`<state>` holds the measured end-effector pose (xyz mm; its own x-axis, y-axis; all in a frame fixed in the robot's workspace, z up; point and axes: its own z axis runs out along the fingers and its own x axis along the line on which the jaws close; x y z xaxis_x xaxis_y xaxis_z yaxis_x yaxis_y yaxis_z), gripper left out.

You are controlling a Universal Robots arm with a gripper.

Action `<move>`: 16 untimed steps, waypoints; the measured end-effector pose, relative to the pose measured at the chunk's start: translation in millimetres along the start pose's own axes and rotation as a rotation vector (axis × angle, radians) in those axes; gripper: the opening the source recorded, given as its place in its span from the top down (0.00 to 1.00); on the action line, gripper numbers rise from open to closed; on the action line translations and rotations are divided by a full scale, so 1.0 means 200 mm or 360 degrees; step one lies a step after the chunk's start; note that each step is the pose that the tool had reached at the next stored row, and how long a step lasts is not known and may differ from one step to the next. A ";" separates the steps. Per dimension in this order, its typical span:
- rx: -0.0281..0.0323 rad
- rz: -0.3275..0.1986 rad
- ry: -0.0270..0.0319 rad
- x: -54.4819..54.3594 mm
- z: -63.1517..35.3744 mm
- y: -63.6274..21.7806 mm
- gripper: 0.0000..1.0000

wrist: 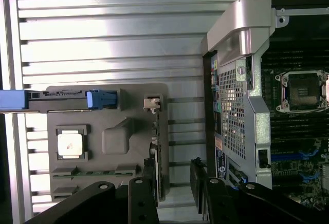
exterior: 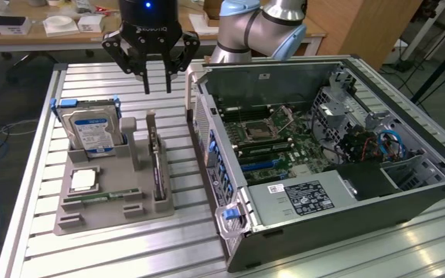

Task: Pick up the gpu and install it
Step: 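Pick up the gpu and move the gpu toward the slot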

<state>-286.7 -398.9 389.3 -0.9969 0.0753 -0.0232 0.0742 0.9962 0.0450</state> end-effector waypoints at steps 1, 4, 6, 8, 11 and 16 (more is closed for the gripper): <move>0.00000 0.0000 -0.00001 0.00 0.001 0.000 0.59; -0.00002 0.0000 -0.00004 0.00 0.003 0.000 0.59; -0.00005 0.0000 -0.00006 0.01 0.006 -0.001 0.59; -0.00003 0.0000 -0.00003 0.01 0.008 -0.004 0.59; -0.00002 0.0000 -0.00001 0.01 0.019 -0.015 0.59; -0.00001 0.0000 -0.00002 0.01 0.035 -0.058 0.59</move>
<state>-289.5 -410.0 381.7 -0.9969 0.0753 -0.0233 0.0742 0.9962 0.0450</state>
